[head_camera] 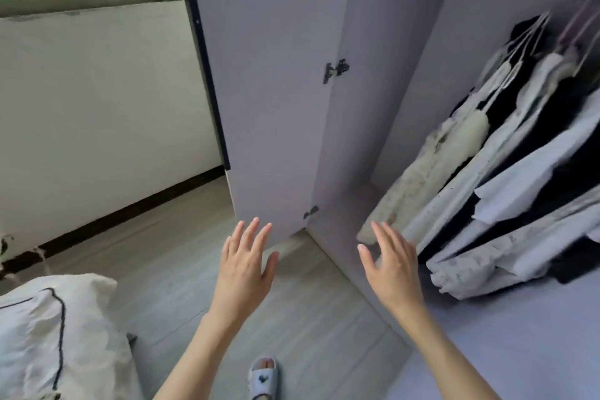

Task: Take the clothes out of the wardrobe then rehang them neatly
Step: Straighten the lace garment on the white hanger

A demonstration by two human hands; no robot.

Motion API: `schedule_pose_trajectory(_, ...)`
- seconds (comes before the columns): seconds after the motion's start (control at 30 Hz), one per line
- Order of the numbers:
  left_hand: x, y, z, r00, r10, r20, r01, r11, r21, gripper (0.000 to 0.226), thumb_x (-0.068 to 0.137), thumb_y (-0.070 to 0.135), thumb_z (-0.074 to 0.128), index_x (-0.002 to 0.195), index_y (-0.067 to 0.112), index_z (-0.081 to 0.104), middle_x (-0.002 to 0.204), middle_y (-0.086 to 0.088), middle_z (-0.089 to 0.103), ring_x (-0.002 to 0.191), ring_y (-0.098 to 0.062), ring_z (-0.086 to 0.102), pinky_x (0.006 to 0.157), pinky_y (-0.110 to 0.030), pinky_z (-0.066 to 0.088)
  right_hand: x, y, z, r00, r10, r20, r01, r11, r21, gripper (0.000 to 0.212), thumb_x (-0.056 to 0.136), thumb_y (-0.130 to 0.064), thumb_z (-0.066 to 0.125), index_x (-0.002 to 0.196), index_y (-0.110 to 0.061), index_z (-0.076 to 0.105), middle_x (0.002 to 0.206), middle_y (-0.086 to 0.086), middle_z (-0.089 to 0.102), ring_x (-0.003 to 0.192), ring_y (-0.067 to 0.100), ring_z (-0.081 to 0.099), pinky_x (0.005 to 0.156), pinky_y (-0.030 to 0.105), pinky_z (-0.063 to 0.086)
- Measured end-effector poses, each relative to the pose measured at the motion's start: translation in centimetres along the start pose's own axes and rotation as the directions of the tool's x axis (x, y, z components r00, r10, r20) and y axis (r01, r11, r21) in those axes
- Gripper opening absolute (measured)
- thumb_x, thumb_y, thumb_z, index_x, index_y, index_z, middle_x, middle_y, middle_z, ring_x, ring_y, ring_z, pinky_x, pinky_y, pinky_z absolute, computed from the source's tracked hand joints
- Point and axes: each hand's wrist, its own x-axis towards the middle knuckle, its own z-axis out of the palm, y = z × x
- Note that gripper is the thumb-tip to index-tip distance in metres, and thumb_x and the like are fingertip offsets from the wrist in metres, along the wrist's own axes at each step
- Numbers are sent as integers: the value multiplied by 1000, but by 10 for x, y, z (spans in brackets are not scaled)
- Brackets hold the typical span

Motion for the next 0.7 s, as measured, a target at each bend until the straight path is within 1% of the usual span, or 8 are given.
schedule_pose_trajectory(0.1,47,6,17,989,120,81,-119,993,-27,53,90,42,33,129,12,52,135,-12,51,128,-37,42,99,-48,38,23,16,-2,994,96,-43,-97,995,-30,60,85,-48,37,121,-5,58,121,14,60,114,33,56,92,58,43)
schedule_pose_trajectory(0.23,110,11,27,951,270,148,-263,963,-63,48,88,41,34,129,19,46,132,-11,53,124,-38,46,95,-46,42,56,29,-7,973,212,-89,-217,975,-51,60,86,-48,36,120,-4,58,121,15,60,114,34,56,89,60,44)
schedule_pose_trajectory(0.37,181,37,27,907,381,179,-367,924,-111,55,89,44,29,131,15,50,135,-9,51,130,-35,41,101,-42,35,94,37,-22,942,269,-200,-283,958,-48,62,88,-48,34,127,-5,53,128,15,56,121,32,50,97,56,40)
schedule_pose_trajectory(0.43,203,56,31,886,435,161,-412,897,-159,60,88,47,25,132,14,49,138,-8,48,133,-33,36,104,-40,31,108,41,-31,929,280,-242,-300,952,-51,57,91,-44,38,132,-7,49,133,14,51,127,29,45,104,52,35)
schedule_pose_trajectory(0.5,228,77,40,858,485,170,-447,868,-217,60,88,47,25,131,14,50,137,-8,49,132,-32,38,103,-40,33,127,50,-41,913,309,-266,-329,944,-35,49,95,-34,46,138,-10,42,142,11,43,134,25,35,112,46,26)
schedule_pose_trajectory(0.57,251,98,53,826,531,190,-481,839,-254,54,89,43,30,126,12,55,130,-10,55,125,-34,47,96,-43,41,146,61,-55,909,302,-288,-320,947,-16,49,95,-27,47,141,-13,37,147,8,35,138,21,27,114,36,20)
schedule_pose_trajectory(0.63,271,119,67,808,550,211,-483,823,-300,51,90,42,33,126,13,55,129,-9,55,124,-33,48,95,-43,42,166,76,-70,907,293,-304,-305,952,8,48,97,-23,44,143,-15,33,150,3,30,140,14,22,109,20,16)
schedule_pose_trajectory(0.7,291,140,77,789,581,201,-502,798,-333,47,94,39,34,131,15,51,134,-6,51,129,-29,42,100,-39,37,189,91,-87,898,295,-328,-291,955,60,47,98,-19,42,143,-13,32,149,1,30,139,11,23,103,8,13)
